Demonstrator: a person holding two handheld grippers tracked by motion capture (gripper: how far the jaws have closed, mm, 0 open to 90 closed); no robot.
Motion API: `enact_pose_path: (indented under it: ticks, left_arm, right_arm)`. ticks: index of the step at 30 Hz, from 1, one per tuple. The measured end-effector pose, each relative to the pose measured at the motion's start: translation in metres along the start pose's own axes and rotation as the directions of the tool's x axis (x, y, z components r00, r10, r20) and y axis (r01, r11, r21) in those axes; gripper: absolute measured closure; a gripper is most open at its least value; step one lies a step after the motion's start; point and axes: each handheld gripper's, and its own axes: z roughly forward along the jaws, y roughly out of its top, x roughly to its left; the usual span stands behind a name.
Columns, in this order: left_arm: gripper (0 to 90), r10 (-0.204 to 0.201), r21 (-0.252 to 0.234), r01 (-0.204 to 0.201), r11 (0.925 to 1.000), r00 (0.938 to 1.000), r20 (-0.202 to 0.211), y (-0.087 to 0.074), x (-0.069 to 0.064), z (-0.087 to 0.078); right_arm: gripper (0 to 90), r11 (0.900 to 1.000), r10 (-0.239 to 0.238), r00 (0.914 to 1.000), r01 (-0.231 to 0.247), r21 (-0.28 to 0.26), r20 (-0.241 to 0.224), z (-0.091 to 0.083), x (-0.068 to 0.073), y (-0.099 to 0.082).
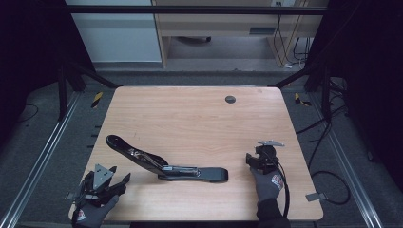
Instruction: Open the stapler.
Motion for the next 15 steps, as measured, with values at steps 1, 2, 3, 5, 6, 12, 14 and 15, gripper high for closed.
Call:
enact_pose_path:
  ticks: [1, 2, 3, 5, 6, 12, 14, 15]
  left_arm:
    - [41.2, -0.001, 0.000, 0.001, 1.0000, 1.0000, 0.000, 0.0000, 0.0001, 0.0000]
    - [41.2, -0.001, 0.000, 0.001, 1.0000, 1.0000, 0.000, 0.0000, 0.0001, 0.0000]
    - [41.2, -0.001, 0.001, 0.001, 1.0000, 1.0000, 0.000, 0.0000, 0.0001, 0.0000]
    - [41.2, -0.001, 0.001, 0.001, 1.0000, 1.0000, 0.001, 0.0000, -0.0002, 0.0003]
    - [41.3, -0.001, 0.001, 0.001, 1.0000, 1.0000, 0.001, 0.0000, -0.0002, 0.0003]
    - [41.3, -0.001, 0.001, 0.001, 1.0000, 1.0000, 0.000, -0.0001, 0.0001, 0.0001]
    - [41.3, -0.003, 0.002, 0.003, 1.0000, 1.0000, 0.001, -0.0001, 0.0000, 0.0002]
    - [41.3, -0.002, 0.002, 0.002, 1.0000, 1.0000, 0.001, -0.0001, 0.0000, 0.0002]
  right_arm:
    - [44.8, 1.0000, 0.003, 1.0000, -0.003, 0.003, 0.000, 0.0009, 0.0002, -0.0003]
    - [45.7, 1.0000, -0.001, 1.0000, 0.001, 0.009, 0.008, 0.0020, 0.0000, -0.0008]
    - [45.7, 1.0000, -0.001, 1.0000, 0.001, 0.009, 0.008, 0.0020, 0.0000, -0.0008]
    - [47.4, 0.9999, 0.005, 1.0000, -0.005, 0.009, 0.008, 0.0022, 0.0004, -0.0006]
    - [48.1, 0.9999, 0.009, 0.9999, -0.009, 0.008, 0.008, 0.0022, 0.0006, -0.0005]
    - [49.3, 0.9997, 0.011, 0.9999, -0.011, 0.021, 0.009, 0.0037, 0.0015, -0.0008]
    - [50.1, 0.9996, 0.010, 0.9999, -0.010, 0.027, 0.012, 0.0043, 0.0018, -0.0013]
    - [51.3, 0.9996, 0.006, 0.9999, -0.006, 0.029, 0.015, 0.0048, 0.0014, -0.0015]
